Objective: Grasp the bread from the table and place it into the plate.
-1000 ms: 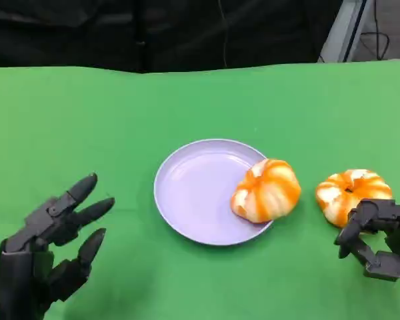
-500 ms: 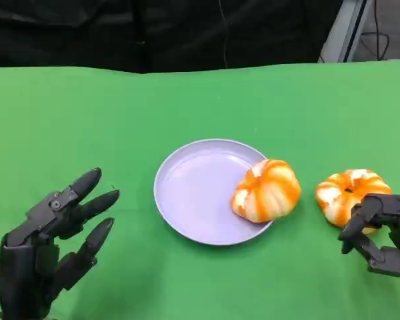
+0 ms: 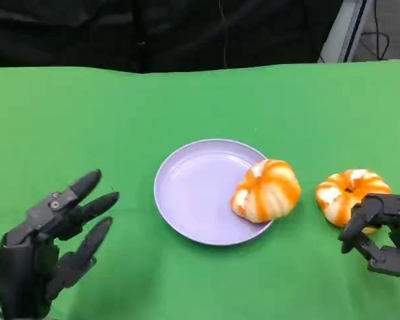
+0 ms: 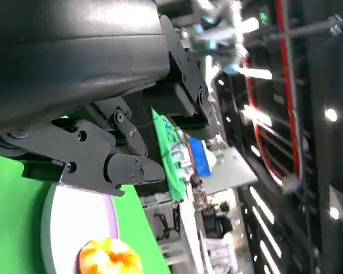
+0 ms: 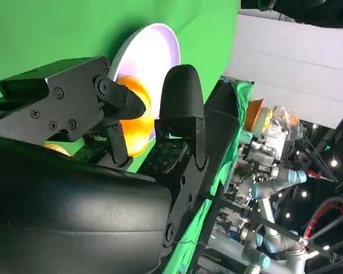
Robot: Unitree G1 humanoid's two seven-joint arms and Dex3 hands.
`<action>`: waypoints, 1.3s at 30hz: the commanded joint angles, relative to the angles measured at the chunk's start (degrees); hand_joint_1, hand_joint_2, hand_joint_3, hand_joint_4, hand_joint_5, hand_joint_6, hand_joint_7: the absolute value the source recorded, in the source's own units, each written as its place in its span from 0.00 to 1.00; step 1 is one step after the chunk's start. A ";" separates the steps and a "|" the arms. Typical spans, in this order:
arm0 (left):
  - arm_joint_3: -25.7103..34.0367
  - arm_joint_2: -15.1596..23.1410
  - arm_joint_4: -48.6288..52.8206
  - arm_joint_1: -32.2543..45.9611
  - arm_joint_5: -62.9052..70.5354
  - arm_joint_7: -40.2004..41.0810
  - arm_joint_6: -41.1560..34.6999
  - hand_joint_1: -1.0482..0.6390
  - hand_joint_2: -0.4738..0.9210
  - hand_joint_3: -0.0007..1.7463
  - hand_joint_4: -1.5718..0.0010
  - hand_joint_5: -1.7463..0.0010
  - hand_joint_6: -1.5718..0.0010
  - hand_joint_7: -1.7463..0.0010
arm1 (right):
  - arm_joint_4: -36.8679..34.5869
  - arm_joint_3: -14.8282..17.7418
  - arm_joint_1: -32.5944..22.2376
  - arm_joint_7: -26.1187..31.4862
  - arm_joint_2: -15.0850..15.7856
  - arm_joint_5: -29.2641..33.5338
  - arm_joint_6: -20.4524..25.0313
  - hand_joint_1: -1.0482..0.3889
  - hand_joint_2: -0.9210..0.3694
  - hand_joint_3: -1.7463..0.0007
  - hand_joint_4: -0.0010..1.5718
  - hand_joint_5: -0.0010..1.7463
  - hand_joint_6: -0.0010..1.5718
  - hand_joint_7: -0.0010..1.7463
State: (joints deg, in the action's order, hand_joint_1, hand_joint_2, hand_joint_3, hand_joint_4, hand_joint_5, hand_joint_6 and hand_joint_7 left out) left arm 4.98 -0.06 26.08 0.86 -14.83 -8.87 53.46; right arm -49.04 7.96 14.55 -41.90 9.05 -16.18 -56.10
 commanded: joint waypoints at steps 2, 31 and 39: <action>1.79 -1.07 0.19 -0.71 -3.35 -1.46 -3.41 0.61 1.00 0.20 0.30 0.95 0.37 0.95 | 0.78 0.71 -0.45 0.63 1.32 -0.29 0.59 0.81 0.14 0.56 0.53 0.83 0.57 0.58; 5.80 -4.00 -0.55 -1.06 -3.96 -4.83 -8.04 0.57 1.00 0.30 0.56 0.11 0.51 0.39 | 0.57 0.77 -0.05 -0.11 1.10 -1.00 1.33 0.81 0.15 0.56 0.54 0.82 0.59 0.56; 6.12 -4.71 -1.31 -0.46 -3.07 -3.85 -8.31 0.56 1.00 0.28 0.55 0.10 0.52 0.36 | 0.46 0.90 -0.21 0.52 1.24 -0.37 0.63 0.82 0.16 0.55 0.55 0.81 0.59 0.56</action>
State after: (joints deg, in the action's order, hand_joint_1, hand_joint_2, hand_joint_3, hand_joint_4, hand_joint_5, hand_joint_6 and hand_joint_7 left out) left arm 10.51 -5.03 25.89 -0.19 -18.26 -13.45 45.73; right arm -48.91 8.03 14.56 -41.87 9.09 -16.28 -55.00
